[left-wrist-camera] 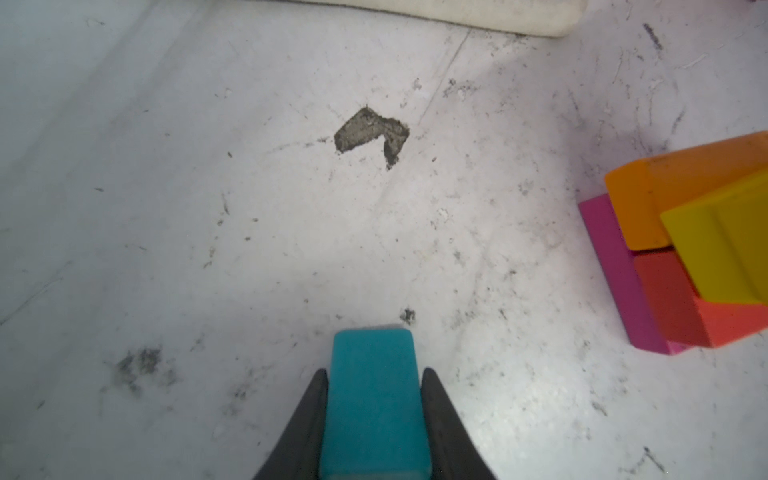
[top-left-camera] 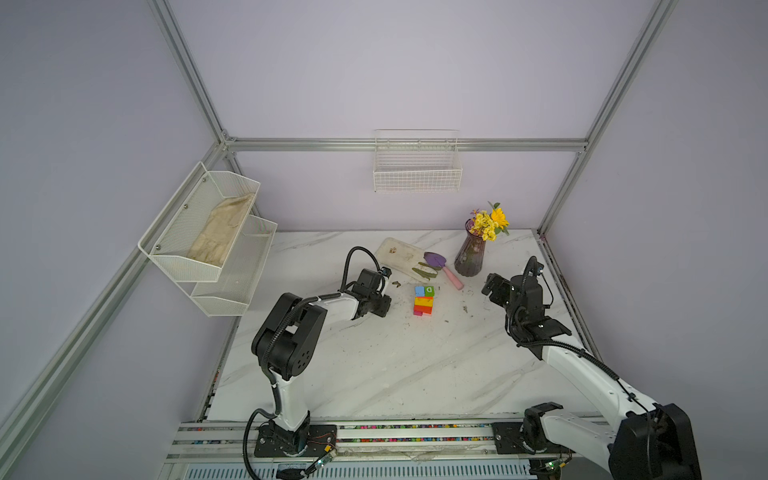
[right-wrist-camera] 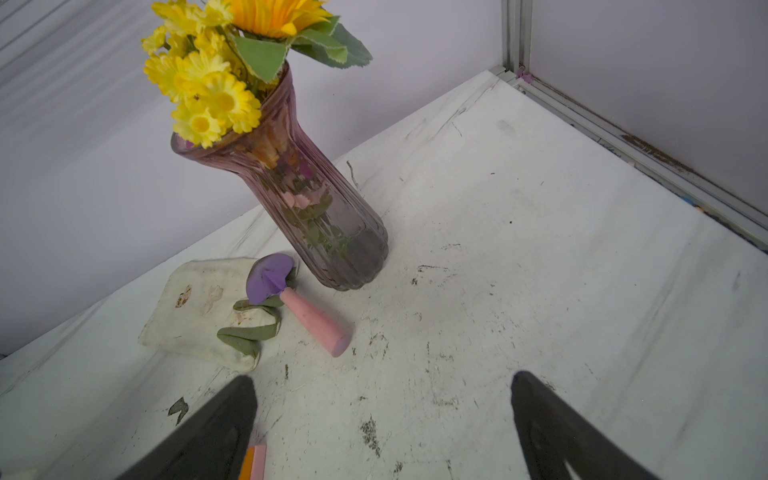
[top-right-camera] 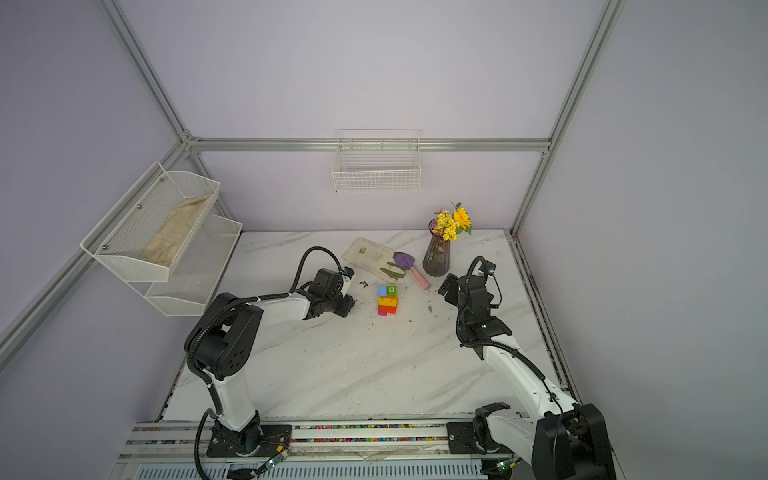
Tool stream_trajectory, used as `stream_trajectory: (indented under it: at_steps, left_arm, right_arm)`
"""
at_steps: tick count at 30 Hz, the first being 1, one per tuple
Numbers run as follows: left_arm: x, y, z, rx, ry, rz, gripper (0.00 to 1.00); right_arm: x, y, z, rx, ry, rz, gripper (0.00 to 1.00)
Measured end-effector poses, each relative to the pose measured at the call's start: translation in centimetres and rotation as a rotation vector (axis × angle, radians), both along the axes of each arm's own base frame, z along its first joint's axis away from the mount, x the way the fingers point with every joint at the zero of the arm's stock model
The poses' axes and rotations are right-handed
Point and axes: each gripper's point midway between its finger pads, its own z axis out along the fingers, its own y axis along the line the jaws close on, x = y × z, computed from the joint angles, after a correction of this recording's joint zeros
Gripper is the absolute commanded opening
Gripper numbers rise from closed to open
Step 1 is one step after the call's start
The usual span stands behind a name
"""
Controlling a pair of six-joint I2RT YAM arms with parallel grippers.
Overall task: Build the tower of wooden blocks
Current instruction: 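Lift the teal block and carry it over the stack with the left gripper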
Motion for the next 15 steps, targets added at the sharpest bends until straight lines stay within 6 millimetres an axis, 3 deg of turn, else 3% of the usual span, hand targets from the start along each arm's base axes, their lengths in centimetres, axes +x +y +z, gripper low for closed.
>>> stream_trajectory:
  at_steps: [4,11,15]
  left_arm:
    - [-0.1,0.2,4.3,-0.017,-0.072,-0.012,0.01]
    - [-0.2,0.3,16.6,-0.119,-0.364,-0.032,0.00]
    - [-0.9,0.5,20.5,-0.106,-0.483,-0.092,0.00]
  right_arm:
    - [0.0,0.0,0.0,0.001,0.000,0.002,0.97]
    - [0.1,0.3,0.1,0.009,-0.007,0.013,0.97]
    - [0.1,0.6,0.2,0.018,-0.013,0.027,0.97]
